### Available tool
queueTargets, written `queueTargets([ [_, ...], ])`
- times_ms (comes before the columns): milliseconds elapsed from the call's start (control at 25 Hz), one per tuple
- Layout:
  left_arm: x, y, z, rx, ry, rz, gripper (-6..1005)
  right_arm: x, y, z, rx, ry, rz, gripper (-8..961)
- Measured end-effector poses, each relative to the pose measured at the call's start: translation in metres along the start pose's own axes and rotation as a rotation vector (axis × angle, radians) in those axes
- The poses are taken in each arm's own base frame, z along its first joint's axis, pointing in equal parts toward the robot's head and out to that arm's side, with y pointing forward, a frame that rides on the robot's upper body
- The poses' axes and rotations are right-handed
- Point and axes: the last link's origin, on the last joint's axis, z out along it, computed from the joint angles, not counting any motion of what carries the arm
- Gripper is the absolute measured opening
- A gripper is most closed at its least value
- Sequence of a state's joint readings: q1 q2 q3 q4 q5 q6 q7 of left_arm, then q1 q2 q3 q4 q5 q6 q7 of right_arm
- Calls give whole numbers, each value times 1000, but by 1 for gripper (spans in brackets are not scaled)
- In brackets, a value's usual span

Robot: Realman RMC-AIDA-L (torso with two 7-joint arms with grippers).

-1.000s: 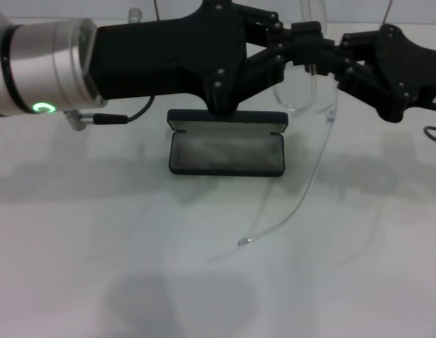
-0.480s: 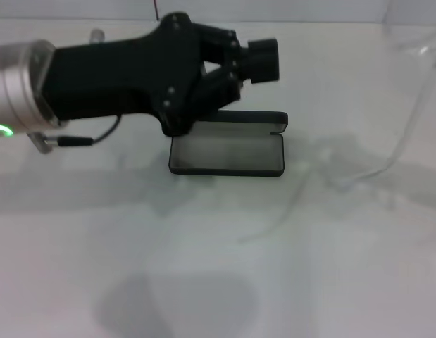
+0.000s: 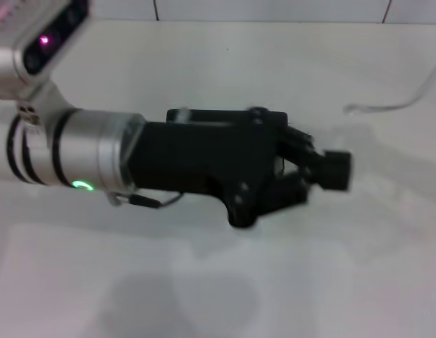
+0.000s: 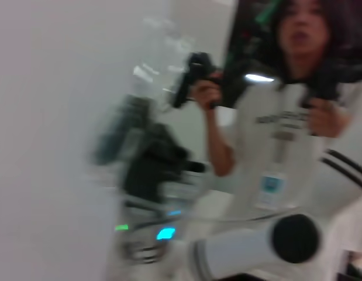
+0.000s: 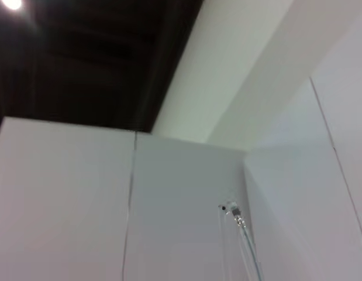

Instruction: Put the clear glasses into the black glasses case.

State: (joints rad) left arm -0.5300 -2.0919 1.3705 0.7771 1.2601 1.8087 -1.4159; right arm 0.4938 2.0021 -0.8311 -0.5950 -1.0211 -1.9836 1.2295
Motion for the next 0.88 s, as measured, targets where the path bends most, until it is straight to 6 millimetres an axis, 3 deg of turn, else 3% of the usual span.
queueTargets([
  [200,5,8,17,-82,62,52,59,22,-4,14,-6,87,27,63],
  [440,11,7,13,-53,141,100,60,47,-1,26,-37,140,74,64],
  [880,16,4,6,6,245,101,60,69,5,33,-68,233,108,65],
])
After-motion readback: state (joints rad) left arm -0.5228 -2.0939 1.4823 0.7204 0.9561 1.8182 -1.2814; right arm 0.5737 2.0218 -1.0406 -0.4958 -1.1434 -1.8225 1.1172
